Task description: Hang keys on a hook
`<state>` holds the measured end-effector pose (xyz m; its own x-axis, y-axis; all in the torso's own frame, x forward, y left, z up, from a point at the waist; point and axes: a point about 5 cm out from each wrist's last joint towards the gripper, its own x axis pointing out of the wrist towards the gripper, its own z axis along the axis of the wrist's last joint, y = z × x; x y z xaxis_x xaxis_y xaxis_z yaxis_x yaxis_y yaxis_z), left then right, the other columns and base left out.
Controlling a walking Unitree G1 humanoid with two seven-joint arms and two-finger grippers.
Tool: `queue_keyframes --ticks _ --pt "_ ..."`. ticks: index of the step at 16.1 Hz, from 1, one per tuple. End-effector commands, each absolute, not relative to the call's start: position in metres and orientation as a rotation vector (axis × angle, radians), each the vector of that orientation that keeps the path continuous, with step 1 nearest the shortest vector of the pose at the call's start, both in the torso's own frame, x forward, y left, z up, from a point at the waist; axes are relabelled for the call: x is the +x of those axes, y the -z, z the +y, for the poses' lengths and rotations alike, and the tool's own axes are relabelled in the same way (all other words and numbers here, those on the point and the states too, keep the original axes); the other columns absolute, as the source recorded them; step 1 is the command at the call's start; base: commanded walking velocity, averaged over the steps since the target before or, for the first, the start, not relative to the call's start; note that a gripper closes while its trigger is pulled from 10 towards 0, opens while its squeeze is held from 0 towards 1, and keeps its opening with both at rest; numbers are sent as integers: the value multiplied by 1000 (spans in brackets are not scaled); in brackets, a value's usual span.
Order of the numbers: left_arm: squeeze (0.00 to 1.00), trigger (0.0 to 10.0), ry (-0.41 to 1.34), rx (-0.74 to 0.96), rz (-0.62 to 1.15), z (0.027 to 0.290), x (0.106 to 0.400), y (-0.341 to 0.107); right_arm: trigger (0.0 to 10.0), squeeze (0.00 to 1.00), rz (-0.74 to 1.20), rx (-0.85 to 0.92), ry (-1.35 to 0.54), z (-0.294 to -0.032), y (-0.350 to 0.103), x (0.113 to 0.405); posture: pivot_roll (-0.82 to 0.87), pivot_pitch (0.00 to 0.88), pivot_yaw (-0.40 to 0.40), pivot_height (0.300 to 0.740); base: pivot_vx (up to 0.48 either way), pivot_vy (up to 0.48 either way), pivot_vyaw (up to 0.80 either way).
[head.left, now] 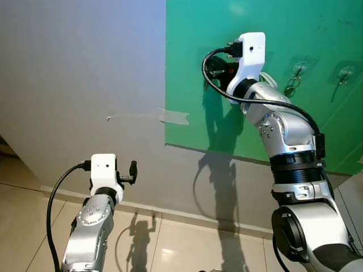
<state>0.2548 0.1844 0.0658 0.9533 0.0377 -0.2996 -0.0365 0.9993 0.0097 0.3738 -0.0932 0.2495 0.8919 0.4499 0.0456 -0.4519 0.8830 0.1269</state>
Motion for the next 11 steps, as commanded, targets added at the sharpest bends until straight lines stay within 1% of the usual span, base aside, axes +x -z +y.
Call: queue_keyframes --ticks 1,4,7,11 --pt "0 10000 -37 13 302 182 258 -66 10000 0 -41 112 -461 -94 -258 378 -1 0 -78 740 0 0 0" --pt "0 10000 -39 16 302 182 258 -66 10000 0 -25 103 -457 -93 -252 383 3 0 -80 740 0 0 0" --pt "0 10000 -43 18 303 182 258 -66 10000 0 19 91 -461 -91 -233 389 6 0 -82 740 0 0 0" --pt "0 10000 -45 18 306 181 256 -65 10000 0 73 90 -484 -86 -212 388 12 0 -85 740 0 0 0"
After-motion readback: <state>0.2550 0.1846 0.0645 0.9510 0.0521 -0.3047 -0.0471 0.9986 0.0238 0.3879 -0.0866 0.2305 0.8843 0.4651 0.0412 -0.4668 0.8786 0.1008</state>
